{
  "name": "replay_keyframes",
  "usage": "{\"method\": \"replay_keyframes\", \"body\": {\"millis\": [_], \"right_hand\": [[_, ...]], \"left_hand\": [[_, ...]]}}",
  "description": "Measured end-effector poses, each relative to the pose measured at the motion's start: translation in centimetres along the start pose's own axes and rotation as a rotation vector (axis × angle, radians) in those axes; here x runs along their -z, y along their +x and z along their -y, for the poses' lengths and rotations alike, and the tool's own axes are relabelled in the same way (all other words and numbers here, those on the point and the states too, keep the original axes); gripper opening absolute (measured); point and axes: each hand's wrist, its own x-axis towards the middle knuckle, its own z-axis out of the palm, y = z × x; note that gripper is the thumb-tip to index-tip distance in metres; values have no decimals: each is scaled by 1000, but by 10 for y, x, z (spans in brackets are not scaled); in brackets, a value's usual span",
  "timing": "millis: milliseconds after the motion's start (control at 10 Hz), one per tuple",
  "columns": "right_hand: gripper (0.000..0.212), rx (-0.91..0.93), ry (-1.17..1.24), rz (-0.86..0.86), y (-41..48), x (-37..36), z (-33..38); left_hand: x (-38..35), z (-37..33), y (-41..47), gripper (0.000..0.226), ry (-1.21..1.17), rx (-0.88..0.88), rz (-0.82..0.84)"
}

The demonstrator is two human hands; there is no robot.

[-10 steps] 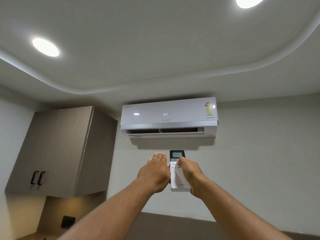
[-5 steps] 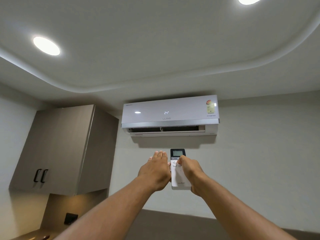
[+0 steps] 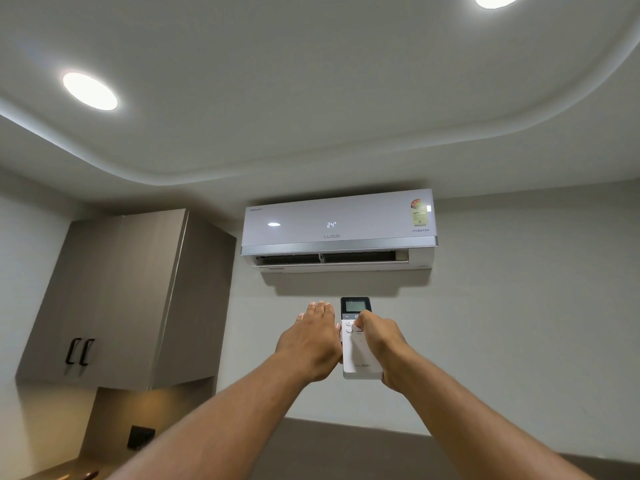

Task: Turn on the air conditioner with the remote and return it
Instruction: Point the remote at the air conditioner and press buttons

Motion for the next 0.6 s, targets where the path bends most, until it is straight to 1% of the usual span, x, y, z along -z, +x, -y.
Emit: {"method": "replay_keyframes", "body": {"millis": [500,600], "right_hand": [[16,13,-3,10,-4,-7,4],[21,26,-3,-1,-4,-8,4]], "left_hand": [[5,6,-3,59,5,7,-6],[5,7,-3,59,11,7,-2]]}}
